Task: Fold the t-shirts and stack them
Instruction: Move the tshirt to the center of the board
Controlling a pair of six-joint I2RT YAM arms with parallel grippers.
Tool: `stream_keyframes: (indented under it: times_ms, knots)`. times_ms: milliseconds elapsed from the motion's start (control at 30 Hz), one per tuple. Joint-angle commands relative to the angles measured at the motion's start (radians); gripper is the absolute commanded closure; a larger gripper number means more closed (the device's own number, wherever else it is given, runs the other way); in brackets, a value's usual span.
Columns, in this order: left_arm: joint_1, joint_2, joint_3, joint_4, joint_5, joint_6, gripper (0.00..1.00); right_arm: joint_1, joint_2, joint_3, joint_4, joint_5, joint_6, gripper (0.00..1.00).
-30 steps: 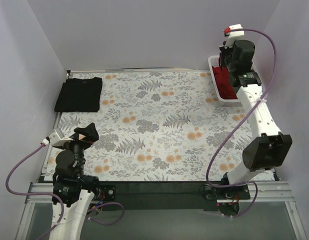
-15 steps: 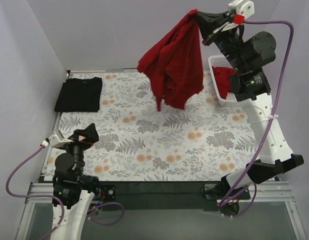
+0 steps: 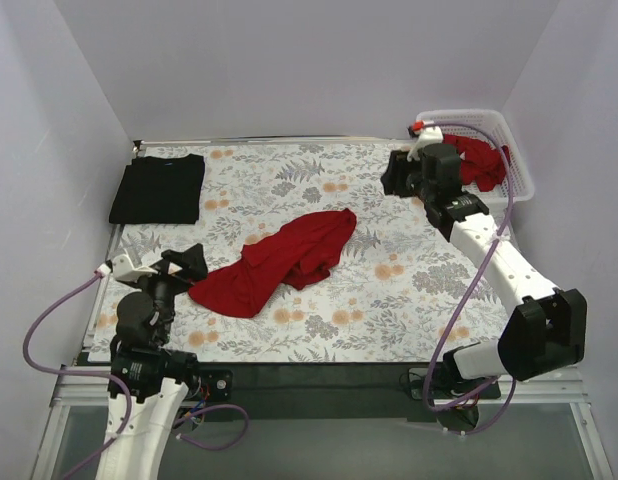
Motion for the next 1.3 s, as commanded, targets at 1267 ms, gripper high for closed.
stream_keyframes:
  times_ms: [1267]
  knots:
    - [-0.356, 1.312, 0.464, -0.115, -0.004, 0.311, 0.34, 0.067, -0.091, -0.457, -0.155, -0.474, 0.108, 0.52]
